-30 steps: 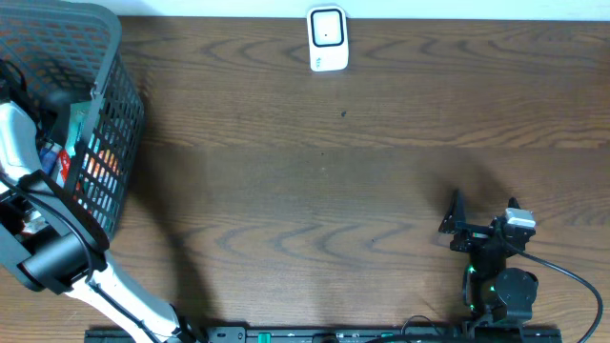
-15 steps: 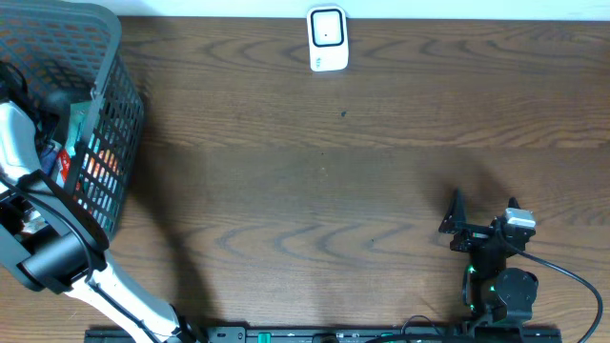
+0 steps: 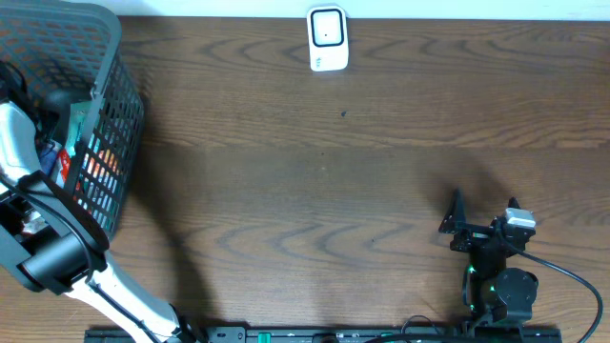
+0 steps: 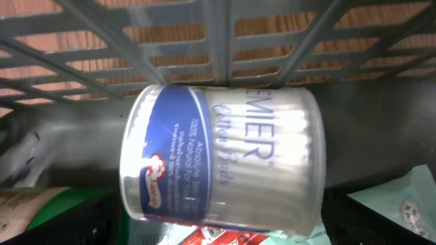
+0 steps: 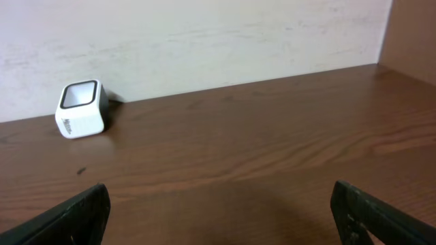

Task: Scan the item barcode
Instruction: 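Adjust grip and lift the cotton-bud tub upward with the left gripper, then carry the tub out of the basket toward the white scanner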

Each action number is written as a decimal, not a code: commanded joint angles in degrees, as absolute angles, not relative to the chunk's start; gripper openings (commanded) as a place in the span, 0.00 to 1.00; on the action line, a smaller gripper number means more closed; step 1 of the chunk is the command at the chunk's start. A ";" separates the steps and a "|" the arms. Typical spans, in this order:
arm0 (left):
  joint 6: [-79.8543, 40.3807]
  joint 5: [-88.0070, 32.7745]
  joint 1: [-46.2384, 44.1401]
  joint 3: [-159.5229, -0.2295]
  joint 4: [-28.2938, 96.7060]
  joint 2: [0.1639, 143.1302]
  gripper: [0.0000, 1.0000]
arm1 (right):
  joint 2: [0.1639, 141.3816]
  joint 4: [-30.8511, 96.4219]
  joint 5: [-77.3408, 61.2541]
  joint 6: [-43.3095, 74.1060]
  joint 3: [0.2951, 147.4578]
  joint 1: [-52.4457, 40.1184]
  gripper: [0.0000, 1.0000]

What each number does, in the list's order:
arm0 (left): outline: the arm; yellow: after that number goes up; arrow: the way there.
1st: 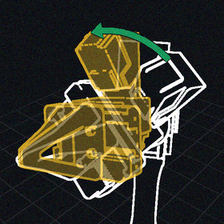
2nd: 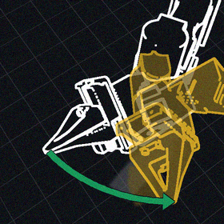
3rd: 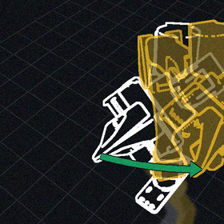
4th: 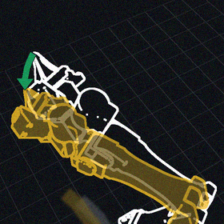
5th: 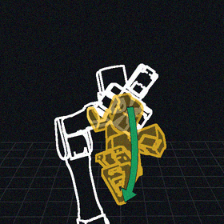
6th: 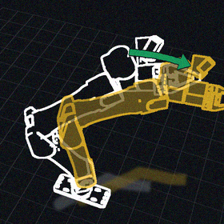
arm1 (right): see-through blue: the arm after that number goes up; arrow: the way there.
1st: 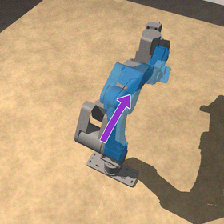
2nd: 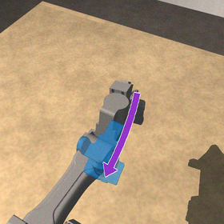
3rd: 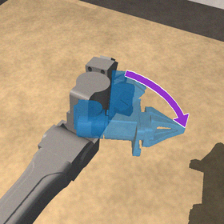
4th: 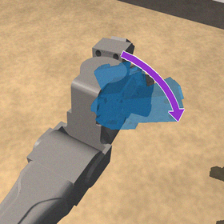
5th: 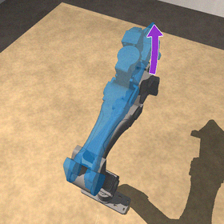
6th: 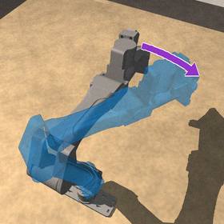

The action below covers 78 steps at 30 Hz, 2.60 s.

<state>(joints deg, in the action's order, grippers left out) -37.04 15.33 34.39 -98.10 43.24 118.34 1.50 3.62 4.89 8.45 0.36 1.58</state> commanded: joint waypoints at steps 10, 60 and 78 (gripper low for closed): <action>-35.62 16.12 34.70 -97.34 43.22 120.99 0.94 | 1.48 3.81 5.06 7.62 0.32 1.41 0.99; -31.68 15.68 21.76 -101.12 48.38 78.50 0.78 | 1.48 3.81 5.04 7.62 0.32 1.41 0.99; -32.01 15.66 -20.45 -100.90 63.70 76.49 0.78 | 1.48 3.81 5.04 7.62 0.32 1.41 0.99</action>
<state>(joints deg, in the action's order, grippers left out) -32.73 15.31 -15.59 -100.14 61.67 73.65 1.50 3.62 4.89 8.45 0.36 1.58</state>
